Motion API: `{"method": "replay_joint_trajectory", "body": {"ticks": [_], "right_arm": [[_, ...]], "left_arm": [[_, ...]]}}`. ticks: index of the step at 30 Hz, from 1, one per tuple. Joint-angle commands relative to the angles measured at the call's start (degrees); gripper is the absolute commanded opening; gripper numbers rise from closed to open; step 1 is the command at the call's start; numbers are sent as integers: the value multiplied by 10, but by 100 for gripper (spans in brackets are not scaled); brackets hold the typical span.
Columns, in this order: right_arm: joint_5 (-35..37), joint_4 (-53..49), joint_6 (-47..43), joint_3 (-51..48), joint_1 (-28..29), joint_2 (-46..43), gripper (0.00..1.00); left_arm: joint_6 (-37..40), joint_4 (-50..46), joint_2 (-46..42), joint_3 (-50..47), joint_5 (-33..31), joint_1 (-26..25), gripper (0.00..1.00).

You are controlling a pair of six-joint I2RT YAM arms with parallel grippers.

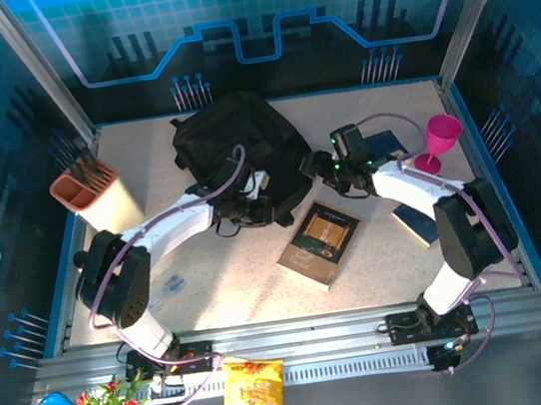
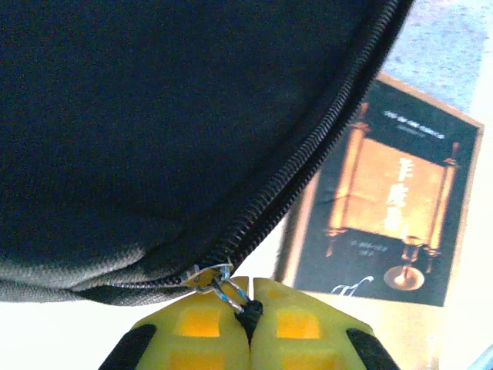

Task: Pack the student bag
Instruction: Unzip the student bag at the top-center of the table.

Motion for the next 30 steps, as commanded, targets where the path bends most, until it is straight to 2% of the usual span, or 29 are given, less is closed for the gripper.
{"method": "replay_joint_trajectory", "body": {"ticks": [1, 10, 15, 22, 25, 30], "right_arm": [[11, -25, 48, -24, 8, -11, 72], [-10, -24, 38, 36, 25, 67, 70], [-1, -29, 25, 83, 28, 122, 64], [54, -60, -10, 120, 26, 152, 29], [75, -62, -22, 119, 20, 146, 21], [85, -59, -33, 119, 14, 138, 18]], "left_arm": [[6, 9, 41, 43, 40, -19, 0], [-4, -2, 71, 62, 37, -27, 0], [-1, -15, 64, 56, 33, -27, 0], [12, -74, 48, 56, -11, -27, 0], [25, -111, 31, 47, -46, -27, 0], [44, -163, 14, 36, -103, -25, 0]]}}
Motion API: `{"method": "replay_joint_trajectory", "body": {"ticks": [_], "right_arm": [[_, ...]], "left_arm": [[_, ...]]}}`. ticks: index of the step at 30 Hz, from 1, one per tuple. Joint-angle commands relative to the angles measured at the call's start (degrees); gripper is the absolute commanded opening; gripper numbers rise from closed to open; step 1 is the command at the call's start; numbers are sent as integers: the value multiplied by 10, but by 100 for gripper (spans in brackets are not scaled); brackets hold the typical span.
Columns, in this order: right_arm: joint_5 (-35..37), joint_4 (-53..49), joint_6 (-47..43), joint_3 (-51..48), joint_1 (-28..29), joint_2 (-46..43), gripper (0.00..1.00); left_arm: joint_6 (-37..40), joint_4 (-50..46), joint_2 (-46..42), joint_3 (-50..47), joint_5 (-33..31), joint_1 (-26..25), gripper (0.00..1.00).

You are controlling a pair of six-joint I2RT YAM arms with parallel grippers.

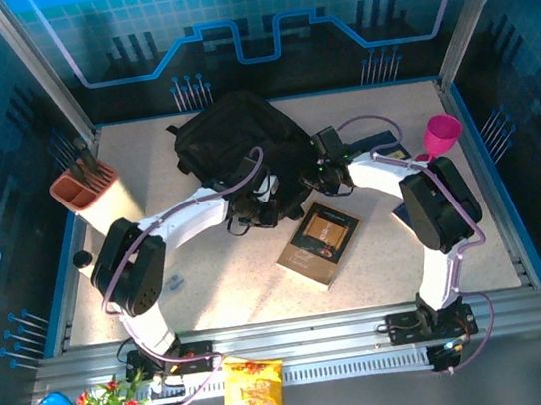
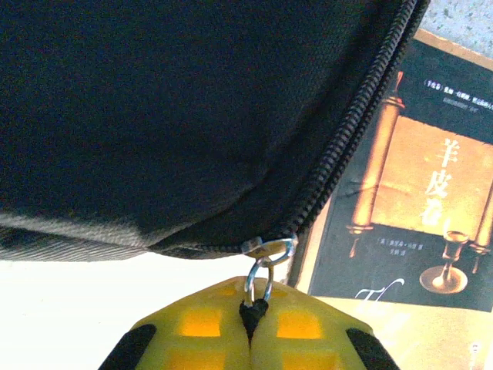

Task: Pack the student bag
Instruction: Unzip the student bag at the top-center of the table.

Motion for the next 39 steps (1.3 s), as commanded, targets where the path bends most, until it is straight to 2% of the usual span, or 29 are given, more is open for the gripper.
{"method": "replay_joint_trajectory", "body": {"ticks": [1, 10, 19, 28, 39], "right_arm": [[56, -9, -20, 16, -8, -9, 18], [65, -11, -29, 11, -12, -26, 15], [66, -5, -39, 11, -19, -30, 15], [54, 1, -55, -1, -43, -48, 14], [43, -2, -65, 1, -56, -57, 15]], "left_arm": [[25, -102, -30, -12, -63, 2, 0], [41, -125, -16, 1, -88, 36, 0], [98, -139, 27, 52, -53, 59, 0], [145, -128, 66, 63, -9, 108, 0], [165, -83, 99, 75, 25, 175, 0]]}}
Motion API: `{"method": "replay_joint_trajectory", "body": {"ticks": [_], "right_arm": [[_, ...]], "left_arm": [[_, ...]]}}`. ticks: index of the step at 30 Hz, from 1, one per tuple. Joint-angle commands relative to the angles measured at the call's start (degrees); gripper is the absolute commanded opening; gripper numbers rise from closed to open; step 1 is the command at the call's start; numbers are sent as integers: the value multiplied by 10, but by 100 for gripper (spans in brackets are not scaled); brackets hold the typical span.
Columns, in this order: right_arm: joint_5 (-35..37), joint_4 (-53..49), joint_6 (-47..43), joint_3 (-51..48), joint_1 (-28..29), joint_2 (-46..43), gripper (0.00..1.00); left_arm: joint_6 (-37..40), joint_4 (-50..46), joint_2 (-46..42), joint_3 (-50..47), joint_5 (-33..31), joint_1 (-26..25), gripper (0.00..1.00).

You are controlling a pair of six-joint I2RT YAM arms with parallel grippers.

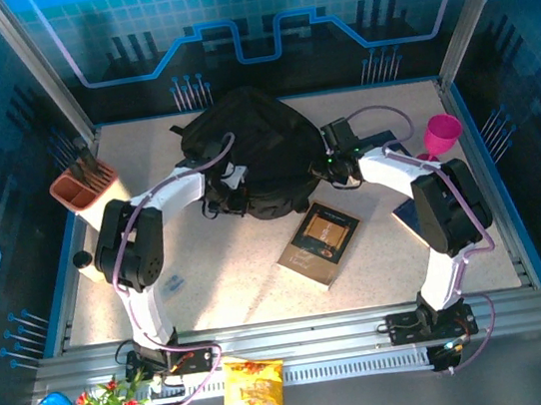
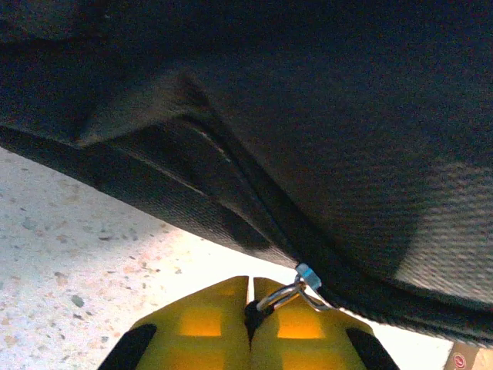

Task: Pack the student bag
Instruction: Unzip the student bag at the top-center of the table.

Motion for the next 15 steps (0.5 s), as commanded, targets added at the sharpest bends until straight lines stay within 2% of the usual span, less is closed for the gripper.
{"method": "replay_joint_trajectory", "body": {"ticks": [1, 4, 6, 7, 11, 15], "right_arm": [[31, -4, -13, -1, -23, -28, 15], [25, -2, -11, -8, -23, -31, 16], [15, -3, -10, -11, -23, -34, 20], [4, -7, -4, -13, -23, -37, 25], [-34, -26, 50, -29, 3, -60, 56], [-13, -26, 131, -62, 69, -91, 74]], "left_arm": [[19, -17, 12, 10, 1, 24, 0], [27, -13, 8, 10, 16, 26, 0], [28, -4, 3, 6, 25, 26, 0], [25, 0, 0, 5, 35, 26, 0], [23, 25, -19, -13, 74, 19, 0], [23, 38, -30, -29, 90, 12, 0]]}}
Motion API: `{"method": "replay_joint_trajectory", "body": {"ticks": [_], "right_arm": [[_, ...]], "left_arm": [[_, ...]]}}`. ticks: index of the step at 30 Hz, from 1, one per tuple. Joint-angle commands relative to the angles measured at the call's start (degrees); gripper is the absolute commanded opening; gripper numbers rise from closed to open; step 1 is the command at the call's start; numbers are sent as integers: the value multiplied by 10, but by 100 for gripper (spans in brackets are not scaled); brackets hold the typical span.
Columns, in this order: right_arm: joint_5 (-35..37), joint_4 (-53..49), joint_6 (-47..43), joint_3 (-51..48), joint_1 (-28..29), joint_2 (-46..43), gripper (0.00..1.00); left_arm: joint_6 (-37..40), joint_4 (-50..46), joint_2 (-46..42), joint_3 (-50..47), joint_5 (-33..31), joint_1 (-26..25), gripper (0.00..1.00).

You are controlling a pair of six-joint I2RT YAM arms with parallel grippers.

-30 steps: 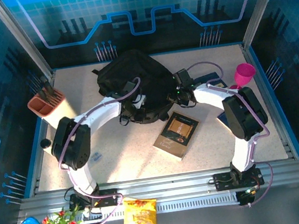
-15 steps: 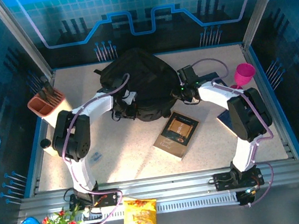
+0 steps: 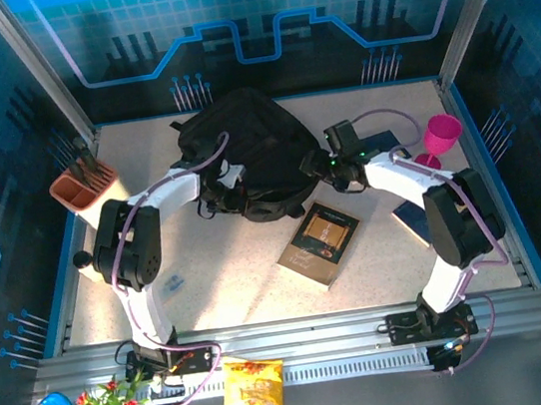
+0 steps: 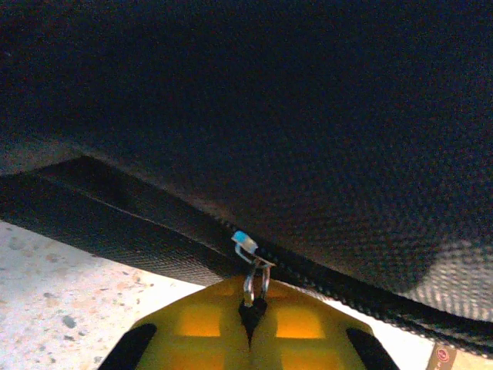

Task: Pack the student bag
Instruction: Unzip the student bag at the top-center of the table.

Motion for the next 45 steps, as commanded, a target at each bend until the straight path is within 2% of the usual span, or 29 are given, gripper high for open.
{"method": "replay_joint_trajectory", "body": {"ticks": [1, 5, 9, 15, 19, 21, 25, 29, 34, 37, 39, 41, 45], "right_arm": [[9, -17, 89, -25, 61, -32, 76], [25, -13, 158, -26, 101, -21, 83], [29, -9, 180, -12, 111, -5, 90], [42, 2, 196, -18, 111, 0, 91], [44, 9, 197, -19, 109, 20, 79], [46, 11, 191, -15, 105, 31, 69], [60, 15, 164, -12, 96, 35, 41], [101, -24, 121, 0, 90, 22, 26], [102, -21, 92, -14, 74, 3, 19], [107, -13, 79, -23, 72, -10, 19], [109, -10, 73, -24, 72, -12, 18], [107, -10, 66, -21, 71, -9, 16], [91, -8, 64, -11, 69, 7, 12]], "left_arm": [[10, 11, -28, -15, 36, -6, 0], [8, 16, -32, -24, 41, -21, 0], [-1, 29, -39, -36, 45, -38, 0], [-17, 52, -40, -48, 54, -60, 0], [-11, 43, -42, -47, 34, -60, 0], [-3, 31, -47, -45, 17, -61, 0], [6, 9, -59, -50, -31, -56, 0], [-8, 14, -74, -68, -54, -26, 0], [-18, 27, -65, -68, -40, 12, 0], [-34, 18, -43, -41, -79, 20, 0], [-39, 13, -28, -22, -84, 24, 0], [-40, 13, -20, -12, -78, 25, 0], [-24, 21, -26, -15, -27, 25, 0]]}}
